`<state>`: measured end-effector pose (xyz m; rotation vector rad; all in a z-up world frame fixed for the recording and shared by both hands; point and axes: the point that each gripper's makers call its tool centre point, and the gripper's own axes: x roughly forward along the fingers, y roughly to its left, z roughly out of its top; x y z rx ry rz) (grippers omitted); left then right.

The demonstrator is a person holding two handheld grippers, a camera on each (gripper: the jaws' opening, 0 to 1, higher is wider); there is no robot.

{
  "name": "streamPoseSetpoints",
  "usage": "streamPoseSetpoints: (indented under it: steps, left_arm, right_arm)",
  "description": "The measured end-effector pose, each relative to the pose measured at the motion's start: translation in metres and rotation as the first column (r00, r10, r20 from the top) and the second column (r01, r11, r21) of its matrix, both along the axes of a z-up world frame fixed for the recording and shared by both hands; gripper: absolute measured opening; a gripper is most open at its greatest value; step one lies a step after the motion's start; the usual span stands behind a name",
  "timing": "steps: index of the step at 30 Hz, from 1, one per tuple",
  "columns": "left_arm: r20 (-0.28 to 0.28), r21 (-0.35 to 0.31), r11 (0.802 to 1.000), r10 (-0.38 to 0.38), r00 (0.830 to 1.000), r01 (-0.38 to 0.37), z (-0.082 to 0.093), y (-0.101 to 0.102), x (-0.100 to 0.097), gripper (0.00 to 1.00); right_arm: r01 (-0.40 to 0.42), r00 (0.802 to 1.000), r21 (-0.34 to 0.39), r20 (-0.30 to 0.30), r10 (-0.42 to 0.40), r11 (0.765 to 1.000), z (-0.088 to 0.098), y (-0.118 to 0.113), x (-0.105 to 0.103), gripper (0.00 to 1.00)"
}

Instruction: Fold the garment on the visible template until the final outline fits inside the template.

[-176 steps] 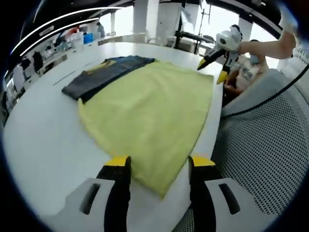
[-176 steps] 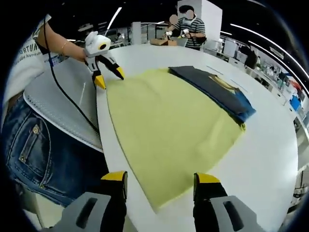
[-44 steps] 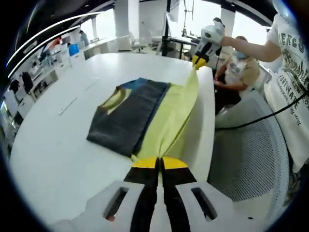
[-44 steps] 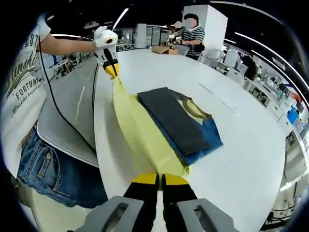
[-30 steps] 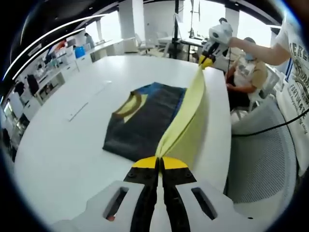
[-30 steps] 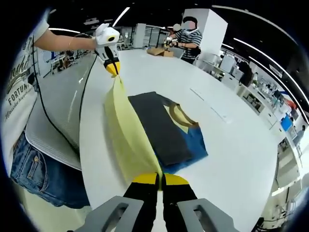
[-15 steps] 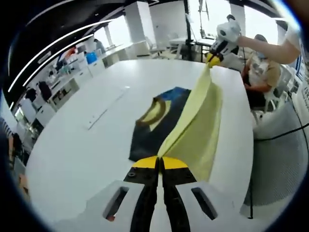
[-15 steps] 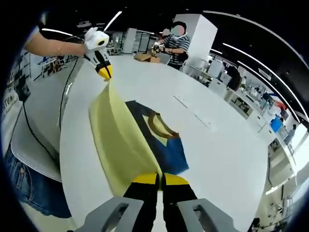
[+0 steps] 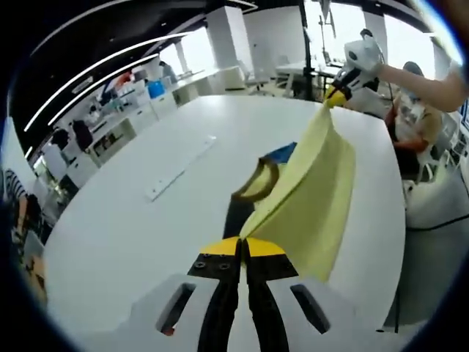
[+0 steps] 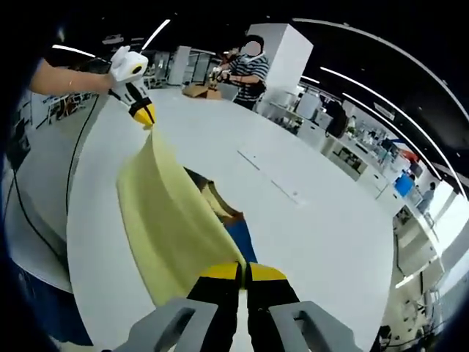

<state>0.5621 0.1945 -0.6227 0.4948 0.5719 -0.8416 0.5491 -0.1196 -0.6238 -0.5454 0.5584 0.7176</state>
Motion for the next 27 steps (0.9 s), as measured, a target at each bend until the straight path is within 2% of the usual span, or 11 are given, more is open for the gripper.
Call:
streamPoseSetpoints:
  steps: [6, 12, 14, 19, 20, 21, 24, 27]
  left_arm:
    - [0.010, 0.008, 1.000, 0.027, 1.000, -0.027, -0.005, -0.002, 0.017, 0.00]
    - [0.008, 0.021, 0.999, 0.044, 0.999, -0.045, -0.013, -0.005, 0.030, 0.00]
    - [-0.006, 0.043, 0.997, 0.059, 0.998, -0.059, -0.020, -0.003, 0.034, 0.00]
    - [-0.039, 0.047, 0.995, 0.084, 0.996, -0.083, -0.036, -0.001, 0.046, 0.00]
    - [-0.048, 0.049, 0.995, 0.091, 0.995, -0.088, -0.040, 0.000, 0.048, 0.00]
    - [-0.054, 0.051, 0.994, 0.095, 0.994, -0.092, -0.043, 0.001, 0.049, 0.00]
    - [-0.114, 0.038, 0.991, 0.134, 0.984, -0.130, -0.059, 0.003, 0.053, 0.00]
    - [-0.126, 0.025, 0.991, 0.135, 0.983, -0.132, -0.067, 0.003, 0.059, 0.00]
  right_arm:
    - [0.038, 0.999, 0.006, 0.000, -0.038, 0.999, -0.006, -0.001, 0.014, 0.00]
    - [0.070, 0.998, -0.030, 0.006, -0.070, 0.997, -0.017, -0.003, 0.030, 0.00]
    - [0.071, 0.997, -0.034, 0.006, -0.071, 0.997, -0.022, -0.002, 0.035, 0.00]
    - [0.078, 0.997, -0.069, 0.010, -0.078, 0.995, -0.037, 0.000, 0.050, 0.00]
    - [0.078, 0.997, -0.066, 0.009, -0.078, 0.995, -0.039, 0.000, 0.052, 0.00]
    - [0.093, 0.996, -0.035, -0.010, -0.094, 0.995, -0.043, 0.002, 0.056, 0.00]
    - [0.116, 0.992, -0.005, -0.047, -0.116, 0.993, -0.053, 0.001, 0.063, 0.00]
    - [0.117, 0.992, -0.018, -0.056, -0.118, 0.993, -0.061, 0.000, 0.068, 0.00]
